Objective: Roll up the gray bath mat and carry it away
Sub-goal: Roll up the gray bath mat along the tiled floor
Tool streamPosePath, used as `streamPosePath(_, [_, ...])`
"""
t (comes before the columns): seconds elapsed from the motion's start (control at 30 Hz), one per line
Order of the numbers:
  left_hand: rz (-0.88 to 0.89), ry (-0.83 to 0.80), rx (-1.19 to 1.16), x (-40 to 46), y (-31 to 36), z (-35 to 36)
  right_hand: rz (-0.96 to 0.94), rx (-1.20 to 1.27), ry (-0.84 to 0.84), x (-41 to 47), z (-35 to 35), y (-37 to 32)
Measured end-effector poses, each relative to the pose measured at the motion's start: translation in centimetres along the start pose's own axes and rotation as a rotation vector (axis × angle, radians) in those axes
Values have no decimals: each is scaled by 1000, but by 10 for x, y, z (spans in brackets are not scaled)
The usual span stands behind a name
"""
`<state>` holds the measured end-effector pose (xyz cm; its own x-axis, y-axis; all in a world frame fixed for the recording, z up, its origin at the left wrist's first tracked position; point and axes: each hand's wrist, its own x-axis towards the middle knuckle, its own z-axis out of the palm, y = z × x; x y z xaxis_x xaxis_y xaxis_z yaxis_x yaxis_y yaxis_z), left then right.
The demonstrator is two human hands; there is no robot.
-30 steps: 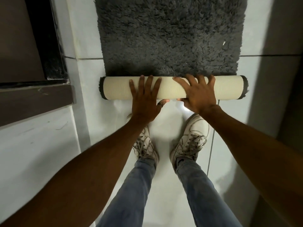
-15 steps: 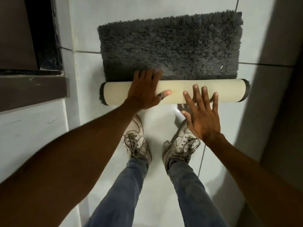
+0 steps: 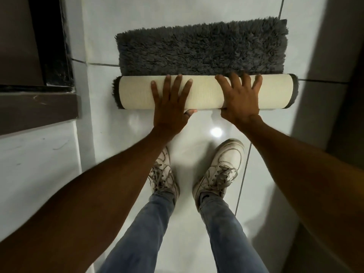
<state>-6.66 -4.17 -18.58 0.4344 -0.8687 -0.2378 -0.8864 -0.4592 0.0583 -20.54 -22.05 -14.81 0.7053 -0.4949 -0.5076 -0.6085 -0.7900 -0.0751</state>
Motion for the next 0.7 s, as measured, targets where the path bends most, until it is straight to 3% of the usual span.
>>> streamPosePath(0.13, [56, -9, -7, -26, 2, -2, 29, 40, -97, -30, 5, -5])
streamPosePath(0.33, [102, -62, -44, -72, 14, -2, -8, 48, -579, -21, -1, 6])
streamPosePath(0.4, [75, -99, -55, -63, 18, -6, -14, 5, -603, -14, -4, 7])
streamPosePath(0.47, [81, -116, -56, -48, 16, -11, 6, 34, -426, -21, -7, 2])
streamPosePath(0.6, [95, -140, -50, -1, 3, -24, 178, 306, 133, -65, -8, -26])
streamPosePath(0.7, [62, -260, -85, 38, -5, -38, 324, 629, 339, -91, 2, -56])
